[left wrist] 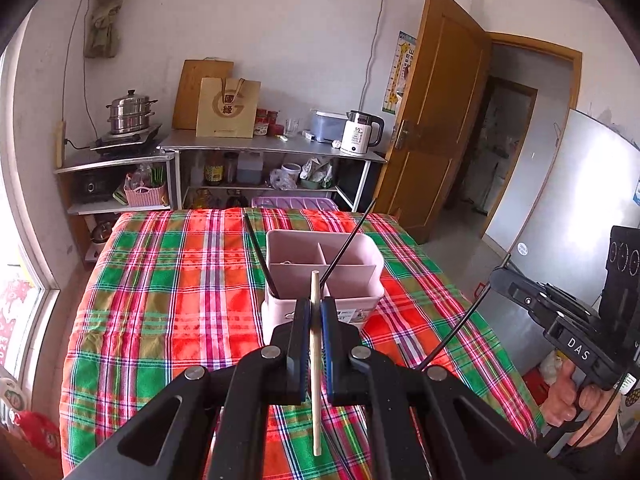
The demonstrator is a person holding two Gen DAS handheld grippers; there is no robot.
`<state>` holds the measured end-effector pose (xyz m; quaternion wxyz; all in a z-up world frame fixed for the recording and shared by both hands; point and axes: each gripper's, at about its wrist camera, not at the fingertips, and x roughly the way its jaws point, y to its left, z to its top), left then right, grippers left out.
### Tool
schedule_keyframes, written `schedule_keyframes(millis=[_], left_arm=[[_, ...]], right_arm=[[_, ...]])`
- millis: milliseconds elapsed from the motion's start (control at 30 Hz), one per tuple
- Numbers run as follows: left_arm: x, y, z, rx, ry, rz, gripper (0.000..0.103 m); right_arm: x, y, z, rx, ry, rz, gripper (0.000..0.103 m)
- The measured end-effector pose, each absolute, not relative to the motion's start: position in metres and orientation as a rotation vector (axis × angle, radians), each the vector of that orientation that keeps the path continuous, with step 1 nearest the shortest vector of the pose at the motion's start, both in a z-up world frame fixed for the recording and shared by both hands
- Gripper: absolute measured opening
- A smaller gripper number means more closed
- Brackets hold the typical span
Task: Organize utensils
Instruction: 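Raise both held chopsticks upright and move them above the basket, then open both tools to release the chopsticks into the basket compartments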
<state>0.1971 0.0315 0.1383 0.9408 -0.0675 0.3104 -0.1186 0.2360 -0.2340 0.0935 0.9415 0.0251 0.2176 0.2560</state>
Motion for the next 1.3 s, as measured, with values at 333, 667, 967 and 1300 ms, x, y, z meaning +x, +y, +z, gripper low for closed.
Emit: schedule_keyframes(millis=[333, 667, 967, 1300], left_arm=[[0.238, 0.034, 0.158, -0.175, 0.604, -0.244, 0.005], [0.288, 0.037, 0.206, -0.179, 0.502, -0.213, 0.005], [0.323, 0.042, 0.202, -0.169, 0.471, -0.191, 0.005], [0.343, 0.044, 0.177, -0.166, 0.49, -0.174, 0.005]], right_arm=[[0.252, -0.23, 0.116, 0.082, 0.393, 0.529, 0.004], [0.281, -0.221, 0.154, 0.131, 0.311, 0.542, 0.004], [0.312, -0.209, 0.156, 0.171, 0.287, 0.552, 0.004], [0.328, -0.192, 0.137, 0.157, 0.317, 0.556, 0.004]])
